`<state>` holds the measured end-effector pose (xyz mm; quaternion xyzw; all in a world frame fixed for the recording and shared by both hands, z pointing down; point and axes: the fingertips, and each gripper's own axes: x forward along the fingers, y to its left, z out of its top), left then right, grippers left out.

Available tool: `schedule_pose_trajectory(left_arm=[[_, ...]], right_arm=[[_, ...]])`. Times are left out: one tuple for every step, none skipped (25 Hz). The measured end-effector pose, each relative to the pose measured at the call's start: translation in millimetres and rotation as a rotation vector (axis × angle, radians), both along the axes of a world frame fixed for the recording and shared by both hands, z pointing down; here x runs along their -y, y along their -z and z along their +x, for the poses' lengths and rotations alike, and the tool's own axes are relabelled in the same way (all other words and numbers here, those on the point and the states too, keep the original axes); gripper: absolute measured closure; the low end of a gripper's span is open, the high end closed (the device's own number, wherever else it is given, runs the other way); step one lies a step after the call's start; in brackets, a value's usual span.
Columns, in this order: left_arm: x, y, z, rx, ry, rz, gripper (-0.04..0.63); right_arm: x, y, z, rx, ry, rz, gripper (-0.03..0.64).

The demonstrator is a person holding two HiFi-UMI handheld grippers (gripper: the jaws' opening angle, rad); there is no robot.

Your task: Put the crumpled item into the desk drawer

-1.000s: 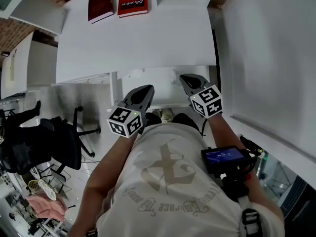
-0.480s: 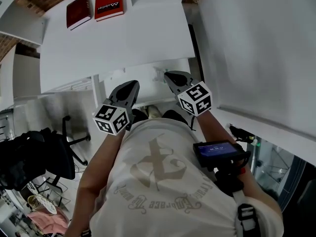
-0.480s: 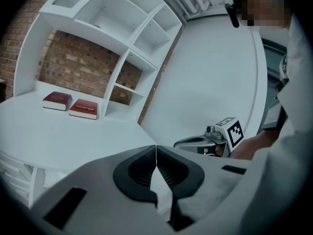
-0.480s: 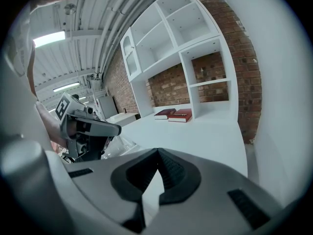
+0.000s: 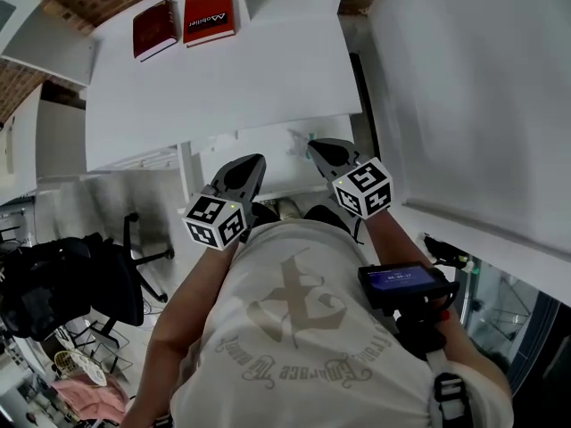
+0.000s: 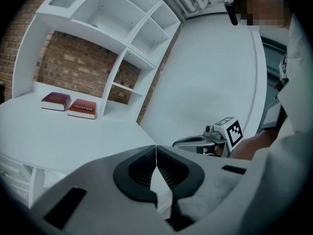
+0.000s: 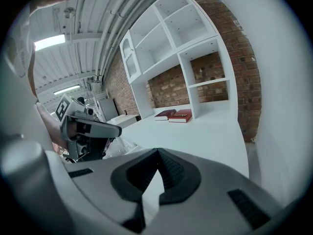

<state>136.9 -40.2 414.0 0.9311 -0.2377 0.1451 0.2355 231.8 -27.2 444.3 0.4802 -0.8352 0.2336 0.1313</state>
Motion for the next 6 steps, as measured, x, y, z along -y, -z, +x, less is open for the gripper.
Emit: schedule_pose_trajectory(left_arm=[[-0.1,-0.2,-0.6,0.004,-0.001,-0.001,0.574],[-0.1,-0.6,-1.1,0.007,-0.001,-0.001,0.574],[0.0,-1.3,-1.3,0.011,-0.001,0.0,0.574],[0.2,-2.1,-1.3,0.013,-0.001,0.0,0.574],[0.5,-3.0,-1.2,0.015,-0.001,0.0,0.574],[0.9,-3.8,-1.0,0.017,0.0,0.0,0.574]], right_arm=[[0.4,-0.5,-0.9,0.003,0.002,0.0,0.594],[0.8,-1.4,-1.6,0.005,0.005,0.0,0.594],[1.2,-2.5,-1.9,0.006,0.007,0.0,0.594],[1.7,-3.8,-1.9,0.006,0.01,0.0,0.594],[2.3,-5.1,-1.6,0.006,0.012,0.0,0.594],[3.1,-6.5,-1.2,0.006,0.014,0.0,0.594]])
